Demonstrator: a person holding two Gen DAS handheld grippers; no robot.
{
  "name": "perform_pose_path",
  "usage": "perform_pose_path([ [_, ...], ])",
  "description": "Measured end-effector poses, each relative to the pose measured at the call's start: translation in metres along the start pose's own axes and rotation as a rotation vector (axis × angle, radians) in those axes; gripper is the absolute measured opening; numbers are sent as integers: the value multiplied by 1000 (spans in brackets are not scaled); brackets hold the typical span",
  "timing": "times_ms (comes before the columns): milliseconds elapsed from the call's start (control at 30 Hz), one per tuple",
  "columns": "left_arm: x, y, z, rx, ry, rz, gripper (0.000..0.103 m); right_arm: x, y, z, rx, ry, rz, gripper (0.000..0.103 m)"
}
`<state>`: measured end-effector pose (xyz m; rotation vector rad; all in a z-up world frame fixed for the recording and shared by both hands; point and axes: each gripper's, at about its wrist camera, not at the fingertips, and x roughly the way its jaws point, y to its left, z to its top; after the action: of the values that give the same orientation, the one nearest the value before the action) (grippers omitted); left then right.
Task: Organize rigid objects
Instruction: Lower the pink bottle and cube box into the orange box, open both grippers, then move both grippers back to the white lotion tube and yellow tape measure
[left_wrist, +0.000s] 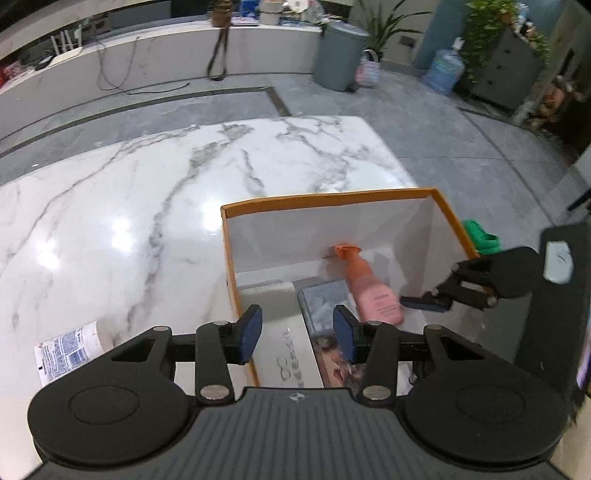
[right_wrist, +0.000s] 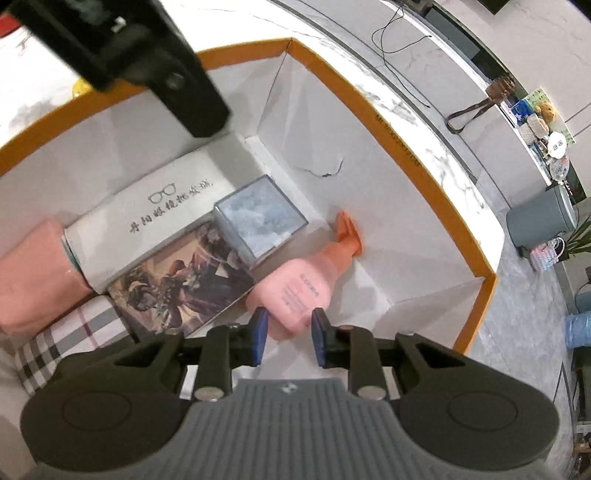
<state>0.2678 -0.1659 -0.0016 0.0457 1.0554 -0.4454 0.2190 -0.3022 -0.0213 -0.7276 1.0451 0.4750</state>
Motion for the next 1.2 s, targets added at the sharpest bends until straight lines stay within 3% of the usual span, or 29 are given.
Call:
perform_pose_path([
  [133,-29,3,-9,52,-51,-18,53,-16,13,3,18,-29,-42,25],
  [233,-51,8,-19,73,-89,-39,53,-37,23,7,66,-79,-69,32],
  [300,-66,12,-28,89,-116,-18,53,-49,27,13,109,-127,-61,40],
  [467,-94,28,-52,136,-180,69,53,-66,41,36,170,-208,-42,47],
  [633,-109,56,-66,91,-218,84,53,-73,76,61,179,-236,-24,48],
  [767,-113,80,-75,57,-238,78,53,-74,100,80,168,-230,-19,48],
  [933,-106,110,-92,44,-191,81,53,-56,118,101,173,-190,44,48],
  [1133,-92,145,-112,16,-156,58,54,-31,144,124,122,-133,41,48],
  [1200,-88,158,-118,-8,-151,49,59,-22,149,130,111,-117,49,48],
])
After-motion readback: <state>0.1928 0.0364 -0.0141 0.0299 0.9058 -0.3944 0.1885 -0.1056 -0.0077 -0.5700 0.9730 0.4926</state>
